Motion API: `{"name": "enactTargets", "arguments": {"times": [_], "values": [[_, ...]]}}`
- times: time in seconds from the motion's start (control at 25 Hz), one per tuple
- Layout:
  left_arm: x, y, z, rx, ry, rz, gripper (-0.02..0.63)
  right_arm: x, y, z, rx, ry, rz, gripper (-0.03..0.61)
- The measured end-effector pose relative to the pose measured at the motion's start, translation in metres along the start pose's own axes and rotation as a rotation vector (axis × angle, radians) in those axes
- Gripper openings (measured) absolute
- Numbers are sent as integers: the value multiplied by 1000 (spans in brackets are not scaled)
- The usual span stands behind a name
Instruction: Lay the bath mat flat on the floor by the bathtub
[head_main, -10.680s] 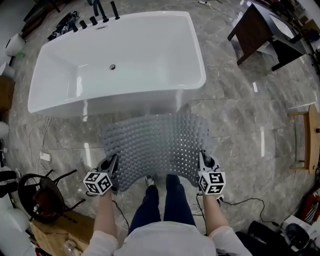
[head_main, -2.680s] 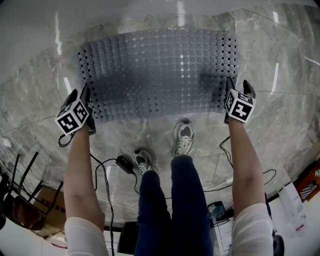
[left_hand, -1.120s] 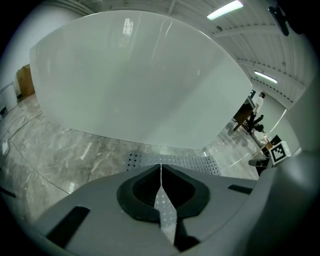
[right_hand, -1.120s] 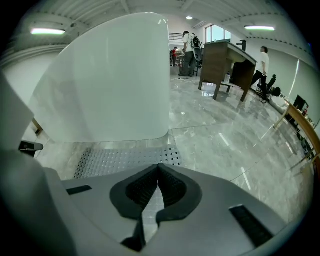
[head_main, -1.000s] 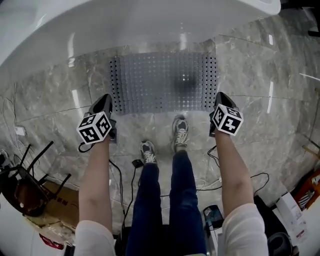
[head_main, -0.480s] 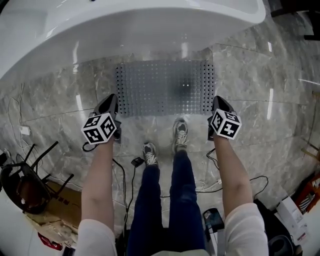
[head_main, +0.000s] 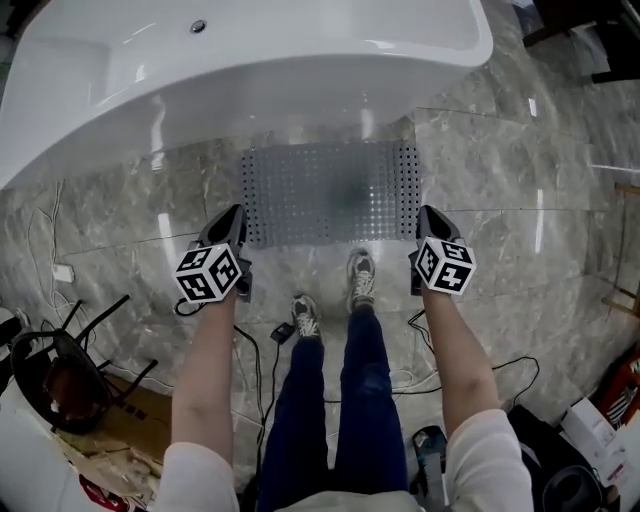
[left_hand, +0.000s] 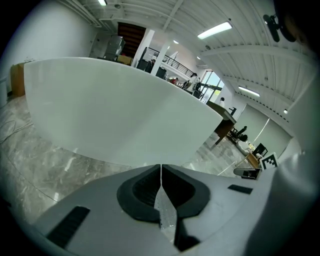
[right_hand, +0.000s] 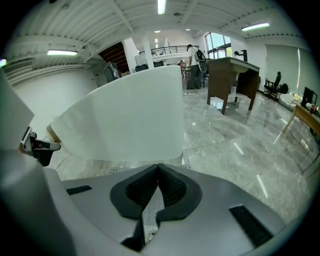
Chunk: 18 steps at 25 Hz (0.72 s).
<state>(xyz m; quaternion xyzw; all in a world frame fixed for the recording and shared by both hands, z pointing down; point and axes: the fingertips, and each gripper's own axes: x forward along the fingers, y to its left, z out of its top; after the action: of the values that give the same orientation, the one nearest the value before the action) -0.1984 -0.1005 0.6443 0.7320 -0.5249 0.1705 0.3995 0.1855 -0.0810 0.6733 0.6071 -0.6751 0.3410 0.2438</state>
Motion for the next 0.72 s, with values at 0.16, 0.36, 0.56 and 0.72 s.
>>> {"name": "enactTargets", "arguments": {"times": [0.16, 0.36, 0.56, 0.72], "values": [[-21, -15, 13, 20, -13, -23, 38, -25, 4, 14, 9, -25, -1, 29], [-46, -32, 22, 30, -19, -58, 38, -53, 14, 32, 4, -53, 7, 29], [-70, -43, 26, 33, -30, -73, 38, -78, 23, 43, 1, -80, 18, 29], [-89, -53, 36, 54, -40, -79, 38, -99, 36, 54, -1, -106, 34, 29]]}}
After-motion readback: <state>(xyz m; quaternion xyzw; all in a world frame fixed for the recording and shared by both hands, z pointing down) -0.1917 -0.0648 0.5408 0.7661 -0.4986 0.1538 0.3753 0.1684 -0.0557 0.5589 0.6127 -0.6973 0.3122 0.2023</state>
